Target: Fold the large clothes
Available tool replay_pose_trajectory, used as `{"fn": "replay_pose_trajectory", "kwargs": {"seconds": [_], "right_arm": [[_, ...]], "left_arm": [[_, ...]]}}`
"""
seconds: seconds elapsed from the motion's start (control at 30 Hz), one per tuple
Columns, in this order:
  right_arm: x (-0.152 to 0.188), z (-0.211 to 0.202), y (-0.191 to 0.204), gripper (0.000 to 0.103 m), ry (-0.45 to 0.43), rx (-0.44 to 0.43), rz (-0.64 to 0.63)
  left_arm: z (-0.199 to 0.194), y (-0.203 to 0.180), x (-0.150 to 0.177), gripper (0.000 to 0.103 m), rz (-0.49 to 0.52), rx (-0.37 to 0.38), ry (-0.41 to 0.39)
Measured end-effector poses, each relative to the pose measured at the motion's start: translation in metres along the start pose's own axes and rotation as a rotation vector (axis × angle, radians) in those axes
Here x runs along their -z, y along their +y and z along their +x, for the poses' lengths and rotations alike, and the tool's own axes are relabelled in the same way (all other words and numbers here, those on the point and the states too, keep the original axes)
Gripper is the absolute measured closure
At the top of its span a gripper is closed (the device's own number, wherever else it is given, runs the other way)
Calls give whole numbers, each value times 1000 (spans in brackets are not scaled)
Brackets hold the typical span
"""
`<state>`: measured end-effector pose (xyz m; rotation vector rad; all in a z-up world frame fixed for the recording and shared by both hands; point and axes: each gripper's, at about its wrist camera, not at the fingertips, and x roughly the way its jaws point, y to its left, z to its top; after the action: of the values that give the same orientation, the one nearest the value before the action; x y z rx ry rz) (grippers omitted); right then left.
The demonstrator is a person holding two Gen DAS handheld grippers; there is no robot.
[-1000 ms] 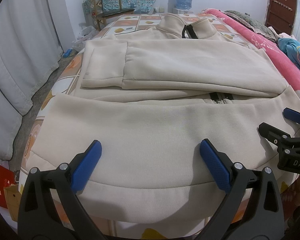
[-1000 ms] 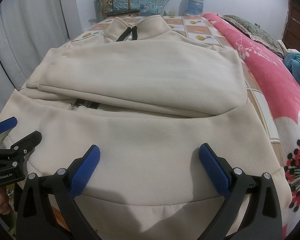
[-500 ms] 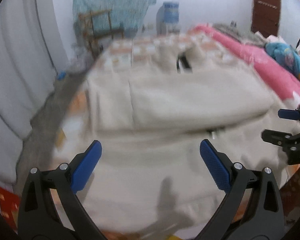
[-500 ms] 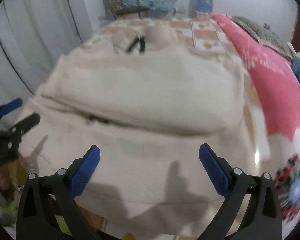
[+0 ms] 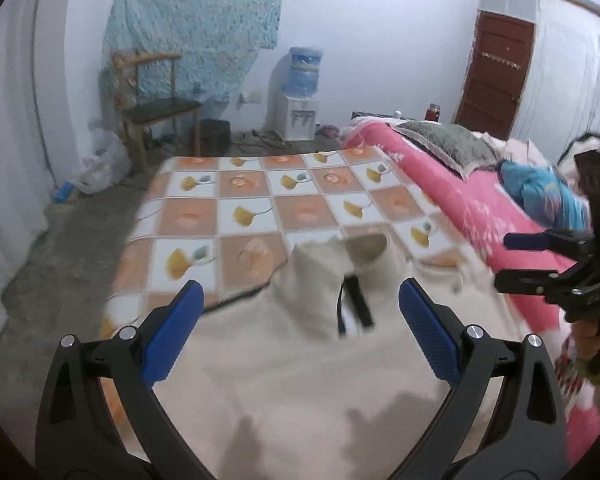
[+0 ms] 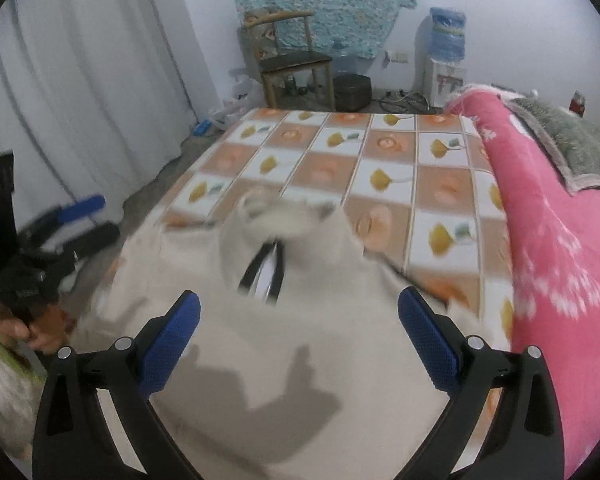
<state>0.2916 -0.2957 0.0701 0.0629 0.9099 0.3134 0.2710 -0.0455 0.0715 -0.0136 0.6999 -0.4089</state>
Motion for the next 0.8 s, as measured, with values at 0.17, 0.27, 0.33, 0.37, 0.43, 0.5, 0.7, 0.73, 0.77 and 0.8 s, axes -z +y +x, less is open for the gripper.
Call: {"fn": "replay_pose_trajectory", "kwargs": {"seconds": [0.17,0.27,0.33,0.37,0.43,0.5,0.7,0.73,0.77,0.8], "right_arm": [[-49,69,-33,12,89,-88,132],[-62,115,-45,19,173,-96,187],[-63,143,-51,22,232,-113,216],[-62,152,-53,28,254,-114,219],[-57,162,-55,40,279,-102,221],[-52,162,-56,62,290,-121,218],[-33,120,-36,77,238,-116,109],[-27,111,-32,77,232,-113,89],[-22,104,-30,77,228,-110,76],[-13,92,-24,78,220,-103,50]], "left_arm": [[81,9,-32,15,-71,23,104],[123,13,-34,26,-112,23,191],[145,12,-30,34,-118,15,235],[151,12,-27,42,-117,14,249],[162,10,-20,62,-112,16,284],[165,9,-16,79,-105,27,303],[118,-14,-16,91,-13,53,232],[107,-17,-15,92,-1,63,221],[94,-20,-13,93,14,72,209],[83,-23,-10,93,27,80,199]]}}
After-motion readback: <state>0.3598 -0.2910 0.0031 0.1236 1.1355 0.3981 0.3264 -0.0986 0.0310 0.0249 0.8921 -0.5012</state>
